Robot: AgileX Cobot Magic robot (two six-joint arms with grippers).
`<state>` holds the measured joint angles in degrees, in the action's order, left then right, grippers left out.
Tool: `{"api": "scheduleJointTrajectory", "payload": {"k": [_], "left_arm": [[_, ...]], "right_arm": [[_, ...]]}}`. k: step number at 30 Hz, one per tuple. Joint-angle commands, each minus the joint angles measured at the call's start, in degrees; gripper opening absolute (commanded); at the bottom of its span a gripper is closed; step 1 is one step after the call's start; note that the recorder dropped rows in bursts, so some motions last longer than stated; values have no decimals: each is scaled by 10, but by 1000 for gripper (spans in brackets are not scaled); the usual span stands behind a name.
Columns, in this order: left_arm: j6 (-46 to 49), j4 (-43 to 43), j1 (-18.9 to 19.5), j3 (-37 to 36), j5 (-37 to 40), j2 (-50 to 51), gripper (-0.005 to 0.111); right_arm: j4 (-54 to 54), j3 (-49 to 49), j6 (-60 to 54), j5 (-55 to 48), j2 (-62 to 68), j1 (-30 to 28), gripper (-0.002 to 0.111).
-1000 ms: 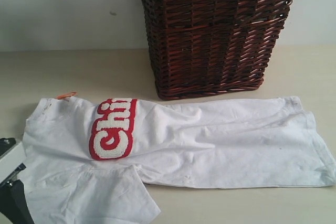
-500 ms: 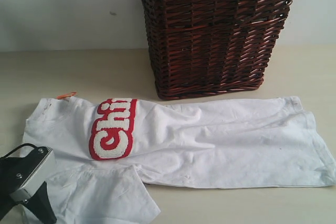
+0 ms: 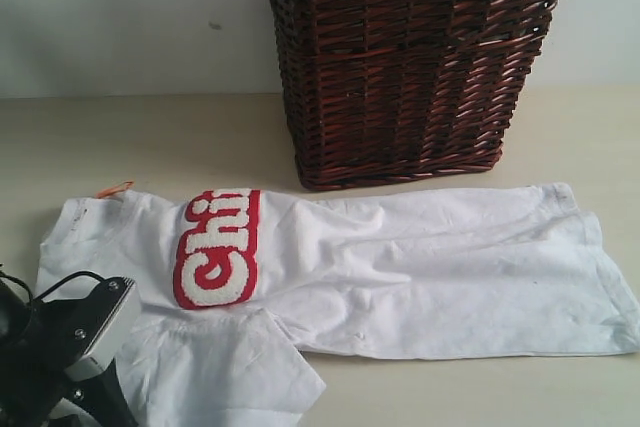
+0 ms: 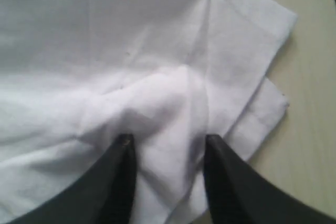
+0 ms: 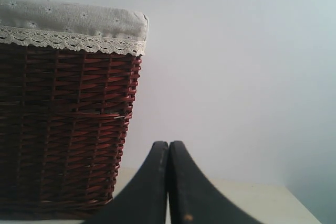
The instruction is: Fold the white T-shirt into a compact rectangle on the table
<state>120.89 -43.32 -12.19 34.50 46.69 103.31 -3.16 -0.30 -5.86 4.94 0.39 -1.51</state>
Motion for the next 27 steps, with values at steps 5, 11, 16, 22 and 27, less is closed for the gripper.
{"api": "scheduleJointTrajectory", "payload": {"k": [5,11,16,22,27], "left_arm": [[-7,101,-10,-38,-72,38,0],[-7,102,-10,-38,-72,22,0],[-12,102,-10,-38,-58,1,0],[-18,90,-9,-38,-57,-32,0],[-18,26,-9,-29,-57,-71,0]], "right_arm": [[1,3,0,4,-4,-3,0],[1,3,0,4,-4,-3,0],[1,3,0,4,-4,-3,0],[1,3,0,4,-4,-3,0],[1,3,0,4,-4,-3,0]]}}
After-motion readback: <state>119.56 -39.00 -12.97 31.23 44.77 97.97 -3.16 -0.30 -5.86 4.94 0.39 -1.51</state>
